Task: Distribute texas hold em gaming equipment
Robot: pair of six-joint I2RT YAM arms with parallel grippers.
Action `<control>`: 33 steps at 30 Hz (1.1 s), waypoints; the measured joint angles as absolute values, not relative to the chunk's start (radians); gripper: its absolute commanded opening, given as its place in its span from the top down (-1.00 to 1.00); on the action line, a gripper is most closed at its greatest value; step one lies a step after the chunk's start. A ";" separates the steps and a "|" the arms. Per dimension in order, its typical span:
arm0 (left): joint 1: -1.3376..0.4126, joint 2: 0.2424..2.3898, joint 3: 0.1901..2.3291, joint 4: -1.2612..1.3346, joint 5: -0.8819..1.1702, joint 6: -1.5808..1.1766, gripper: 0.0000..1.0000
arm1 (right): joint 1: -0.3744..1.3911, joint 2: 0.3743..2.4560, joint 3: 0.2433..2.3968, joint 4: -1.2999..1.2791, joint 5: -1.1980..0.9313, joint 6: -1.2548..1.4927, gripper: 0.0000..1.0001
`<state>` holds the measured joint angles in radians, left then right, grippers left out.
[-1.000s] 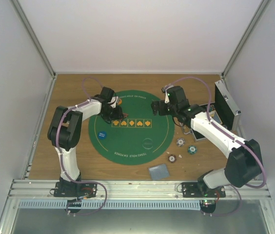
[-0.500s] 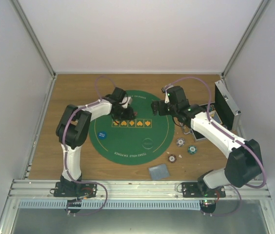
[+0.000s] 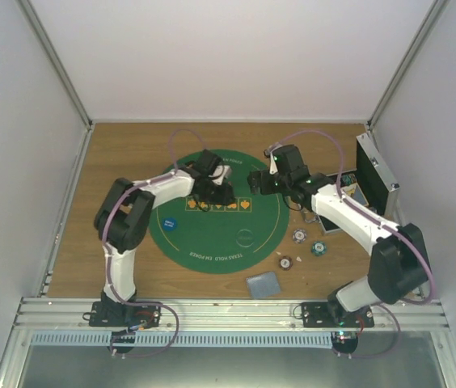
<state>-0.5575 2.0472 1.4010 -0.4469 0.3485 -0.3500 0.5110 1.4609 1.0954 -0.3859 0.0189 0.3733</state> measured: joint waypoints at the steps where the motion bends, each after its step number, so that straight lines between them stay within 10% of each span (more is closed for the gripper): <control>1: -0.537 2.010 1.361 -0.443 0.339 -0.353 -0.09 | 0.511 1.474 1.096 -0.382 0.011 0.373 -0.99; 13: -0.208 1.597 1.061 -0.416 0.265 -0.382 -0.79 | 0.569 1.842 1.331 -0.421 -0.005 0.362 -0.99; 33: -0.108 1.430 0.925 -0.433 0.258 -0.364 -0.85 | 0.644 2.250 1.720 -0.566 0.014 0.322 -0.99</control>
